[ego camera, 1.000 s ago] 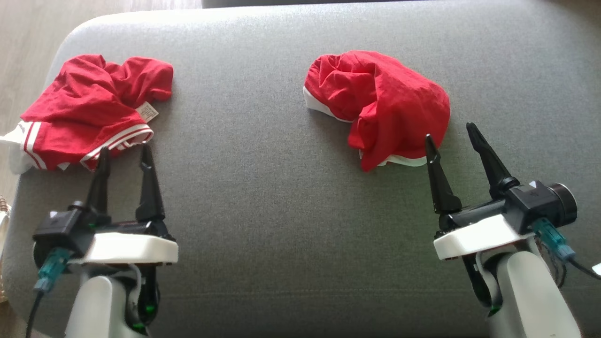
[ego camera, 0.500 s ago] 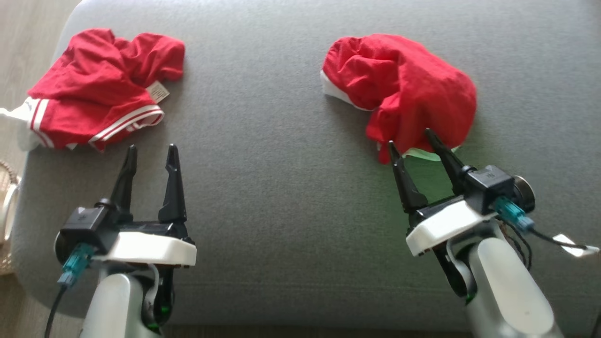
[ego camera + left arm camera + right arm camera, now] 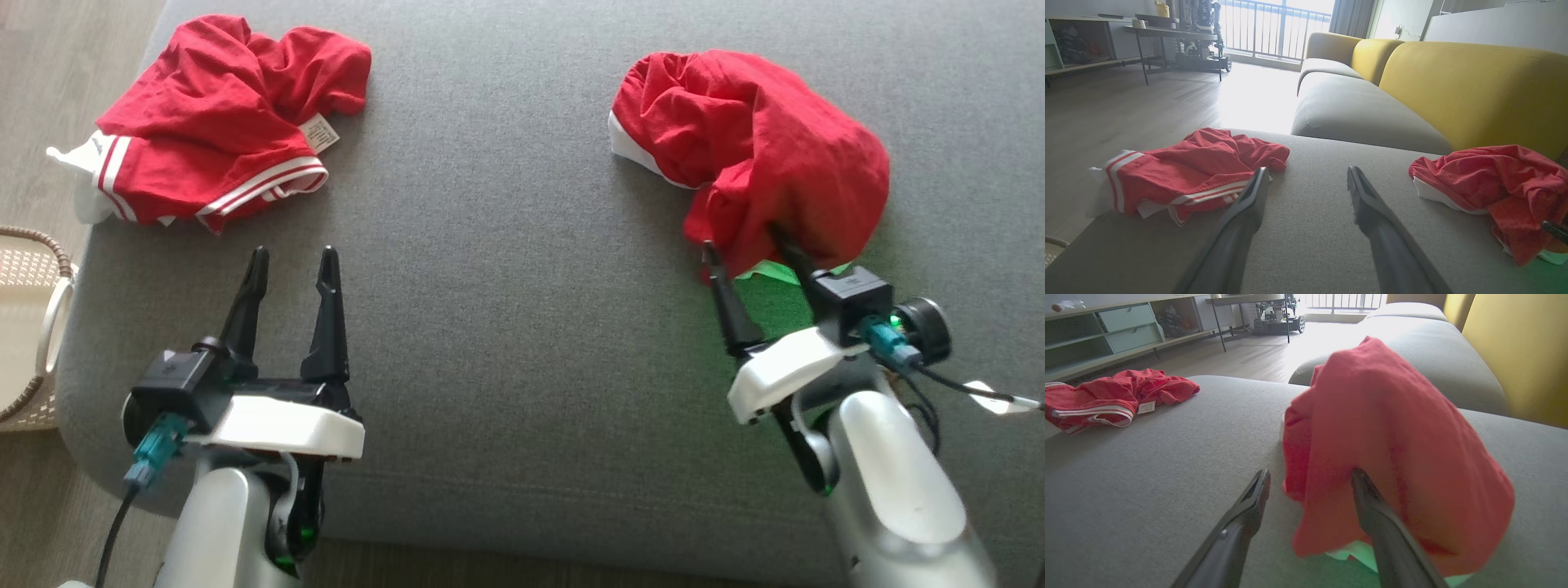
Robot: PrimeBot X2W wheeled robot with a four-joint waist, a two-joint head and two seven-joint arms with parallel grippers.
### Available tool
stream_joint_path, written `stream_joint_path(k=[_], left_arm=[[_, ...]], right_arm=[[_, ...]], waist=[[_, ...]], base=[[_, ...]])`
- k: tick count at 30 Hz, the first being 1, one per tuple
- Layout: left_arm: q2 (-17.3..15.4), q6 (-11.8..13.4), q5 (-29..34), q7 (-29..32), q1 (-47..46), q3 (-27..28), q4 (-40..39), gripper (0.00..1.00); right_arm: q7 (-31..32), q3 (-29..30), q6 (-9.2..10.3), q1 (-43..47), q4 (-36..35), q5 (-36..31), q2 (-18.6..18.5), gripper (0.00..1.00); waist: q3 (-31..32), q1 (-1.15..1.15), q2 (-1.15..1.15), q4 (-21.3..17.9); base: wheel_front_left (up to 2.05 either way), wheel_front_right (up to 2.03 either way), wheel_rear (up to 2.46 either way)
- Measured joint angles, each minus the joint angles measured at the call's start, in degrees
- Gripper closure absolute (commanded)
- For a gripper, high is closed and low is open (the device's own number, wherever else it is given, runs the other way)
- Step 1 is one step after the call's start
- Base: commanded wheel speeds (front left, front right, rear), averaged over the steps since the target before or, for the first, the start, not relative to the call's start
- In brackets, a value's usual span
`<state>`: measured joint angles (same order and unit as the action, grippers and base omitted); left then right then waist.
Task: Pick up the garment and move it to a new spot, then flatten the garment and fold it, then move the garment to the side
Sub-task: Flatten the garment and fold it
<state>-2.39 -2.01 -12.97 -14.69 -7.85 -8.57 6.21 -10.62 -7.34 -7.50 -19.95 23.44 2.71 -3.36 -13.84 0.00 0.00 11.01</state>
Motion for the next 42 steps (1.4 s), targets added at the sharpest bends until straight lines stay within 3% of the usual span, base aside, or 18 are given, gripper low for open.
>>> stream_joint_path(k=[12, 13, 14, 15, 24, 34, 38, 42], left_arm=[[0.00, -0.03, -0.29, 0.00, -1.10, -1.16, 0.66, 0.00], [0.00, -0.03, -0.29, 0.00, -1.14, -1.60, 0.81, 0.00], [0.02, -0.03, -0.29, 0.00, -1.15, -1.85, 0.88, 0.00], [0.03, -0.03, -0.29, 0.00, -1.15, -1.88, 0.89, 0.00], [0.01, -0.04, -0.29, 0.00, -0.15, -0.12, 1.29, 0.00], [-0.01, 0.07, -1.12, 0.00, 1.70, -0.40, 1.18, 0.00], [-0.01, 0.55, -1.83, 0.00, 3.40, -0.46, 1.14, 0.00], [-0.03, 1.00, -2.34, 0.00, 4.14, -0.46, 1.02, 0.00]], right_arm=[[-0.76, 3.71, 0.00, -1.95, 4.53, -1.94, -0.14, 0.00], [-0.76, 4.00, 0.00, -2.02, 4.83, -2.45, -0.14, 0.04], [-0.82, 4.24, 0.00, -2.01, 5.16, -2.86, -0.12, 0.55], [-0.99, 4.70, 0.00, -2.01, 5.47, -3.28, -0.12, 0.98], [-2.63, 3.53, 0.00, -1.97, 3.14, -2.65, -0.14, 1.00], [-2.27, -7.84, 0.00, -3.32, -6.99, 2.44, -0.18, 1.00], [0.56, -13.71, 0.00, -7.71, -12.11, 5.84, -0.20, 1.00], [3.46, -15.35, 0.00, -14.13, -17.16, 11.58, -0.32, 1.00]], waist=[[-0.85, 0.00, 0.00, 1.13], [-0.83, 0.00, 0.00, 1.36], [-0.76, 0.00, 0.00, 1.57], [-0.63, 0.00, 0.00, 1.73], [2.20, 0.00, 0.00, 0.64], [6.78, 0.00, 0.00, -2.54], [8.64, 0.00, 0.00, -3.84], [9.71, 0.00, 0.00, -4.71]], base=[[0.00, 0.00, 0.00], [0.00, 0.00, 0.00], [0.00, 0.00, 0.00], [0.00, 0.00, 0.00], [0.00, 0.00, 0.00], [0.00, 0.00, 0.00], [0.00, 0.00, 0.00], [0.00, 0.00, 0.00]])
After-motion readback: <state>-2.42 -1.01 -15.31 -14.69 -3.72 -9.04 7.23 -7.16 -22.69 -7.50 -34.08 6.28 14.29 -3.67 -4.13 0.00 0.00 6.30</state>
